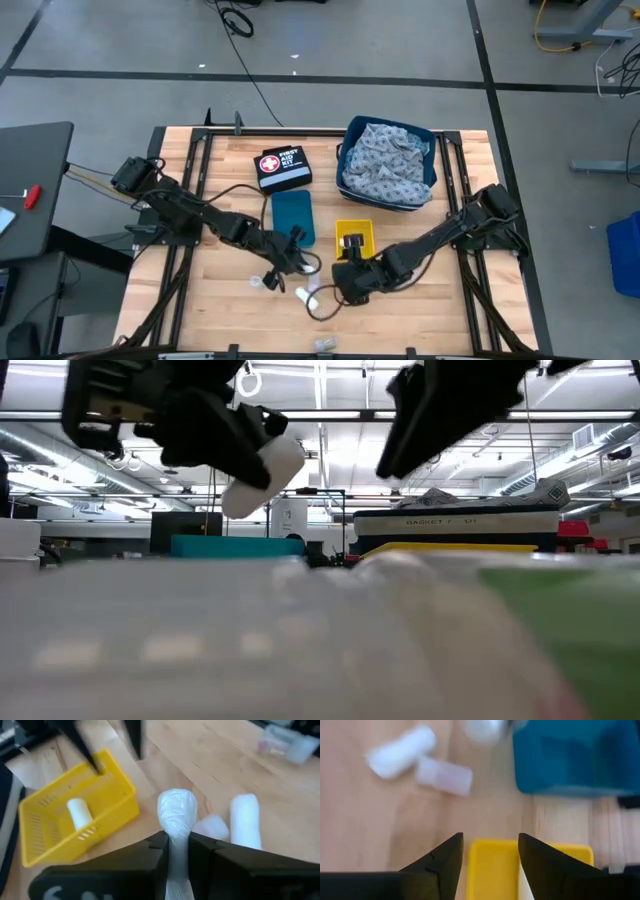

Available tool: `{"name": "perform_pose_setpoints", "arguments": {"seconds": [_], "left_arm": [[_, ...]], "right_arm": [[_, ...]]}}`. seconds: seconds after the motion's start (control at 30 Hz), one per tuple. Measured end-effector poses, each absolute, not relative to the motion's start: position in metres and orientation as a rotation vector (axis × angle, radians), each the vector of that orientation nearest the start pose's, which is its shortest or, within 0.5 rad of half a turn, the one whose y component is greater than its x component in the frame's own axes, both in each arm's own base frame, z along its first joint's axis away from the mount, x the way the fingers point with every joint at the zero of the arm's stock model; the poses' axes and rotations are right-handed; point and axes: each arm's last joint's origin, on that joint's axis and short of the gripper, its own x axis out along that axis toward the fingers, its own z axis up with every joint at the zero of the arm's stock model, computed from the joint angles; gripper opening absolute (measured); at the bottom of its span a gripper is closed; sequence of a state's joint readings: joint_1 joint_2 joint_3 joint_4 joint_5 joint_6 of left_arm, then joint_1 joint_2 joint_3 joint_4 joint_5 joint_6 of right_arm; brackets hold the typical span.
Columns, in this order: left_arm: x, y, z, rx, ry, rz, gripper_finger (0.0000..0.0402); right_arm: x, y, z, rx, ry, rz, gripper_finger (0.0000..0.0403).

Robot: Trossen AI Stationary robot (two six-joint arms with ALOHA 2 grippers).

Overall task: Pick & place medical supplies in basket/bin
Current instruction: Put the top rolled white gauze into the yellow bin

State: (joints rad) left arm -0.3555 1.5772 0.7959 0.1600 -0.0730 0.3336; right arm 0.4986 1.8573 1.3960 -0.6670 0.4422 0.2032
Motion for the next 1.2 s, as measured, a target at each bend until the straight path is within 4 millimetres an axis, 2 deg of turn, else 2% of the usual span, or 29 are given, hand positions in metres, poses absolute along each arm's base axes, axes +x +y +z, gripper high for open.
{"name": "perform_pose_setpoints", "arguments": {"seconds": [0.3, 0.4, 0.53, 0.73, 0.93, 1.2], "left_arm": [[0.311, -0.101, 0.195, 0.416, 0.365, -0.407, 0.0043], [0.32, -0.094, 0.199, 0.389, 0.258, -0.428, 0.0043], [0.333, -0.081, 0.194, 0.337, 0.175, -0.443, 0.0043], [0.354, -0.06, 0.175, 0.25, 0.096, -0.432, 0.0043], [0.38, -0.044, 0.158, 0.227, 0.13, -0.38, 0.0043], [0.405, -0.031, 0.152, 0.208, 0.194, -0.347, 0.0043]], "right_arm": [[0.329, 0.212, 0.237, -0.351, 0.766, -0.013, 0.0161], [0.325, 0.221, 0.242, -0.362, 0.708, 0.001, 0.0154], [0.323, 0.23, 0.249, -0.363, 0.647, 0.018, 0.0149], [0.321, 0.237, 0.258, -0.361, 0.574, 0.046, 0.0149], [0.32, 0.238, 0.265, -0.382, 0.537, 0.058, 0.0149], [0.32, 0.238, 0.266, -0.399, 0.533, 0.05, 0.0149]]}}
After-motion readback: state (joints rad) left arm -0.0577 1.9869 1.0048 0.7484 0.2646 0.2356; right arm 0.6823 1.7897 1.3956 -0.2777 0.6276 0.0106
